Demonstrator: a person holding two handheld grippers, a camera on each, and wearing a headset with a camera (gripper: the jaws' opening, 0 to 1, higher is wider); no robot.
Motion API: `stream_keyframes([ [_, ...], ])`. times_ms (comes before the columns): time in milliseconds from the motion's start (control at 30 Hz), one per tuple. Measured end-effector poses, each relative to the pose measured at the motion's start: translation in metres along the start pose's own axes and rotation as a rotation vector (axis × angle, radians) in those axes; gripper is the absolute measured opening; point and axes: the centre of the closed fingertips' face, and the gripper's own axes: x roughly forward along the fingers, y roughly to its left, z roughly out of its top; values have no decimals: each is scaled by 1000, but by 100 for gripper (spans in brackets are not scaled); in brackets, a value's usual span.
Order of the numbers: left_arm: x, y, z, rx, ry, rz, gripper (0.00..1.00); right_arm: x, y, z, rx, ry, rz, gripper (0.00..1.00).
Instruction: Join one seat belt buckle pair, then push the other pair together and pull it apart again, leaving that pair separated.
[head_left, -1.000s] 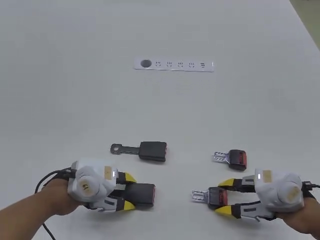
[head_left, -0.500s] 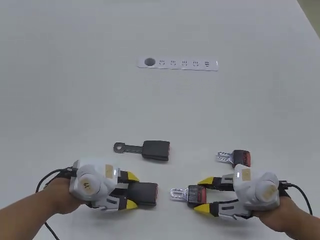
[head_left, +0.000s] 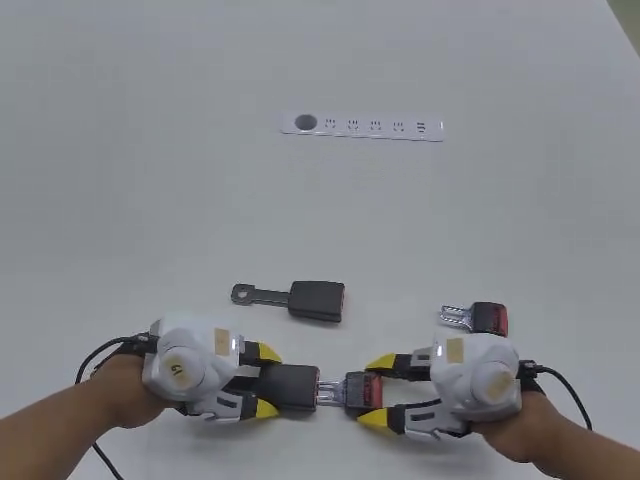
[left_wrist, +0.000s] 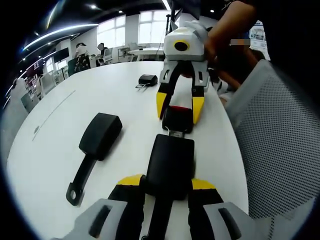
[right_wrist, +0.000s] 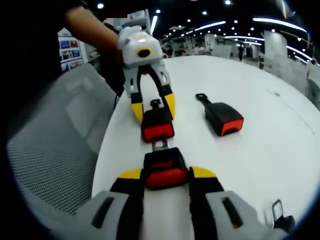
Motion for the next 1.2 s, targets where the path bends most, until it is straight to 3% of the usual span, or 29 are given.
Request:
stream_keyframes([
  [367,1,0,-1,6,27,5,34,3,1,5,28,6,-7,35],
  [467,1,0,0,33,53,-6,33,5,1,7,32,15,-5,35],
  [867,1,0,-2,30,55,-12,33,18,3,17,45,23,-10,34],
  [1200,0,0,-3,34,61,-17,33,18,1,16,48,40,-21,34],
])
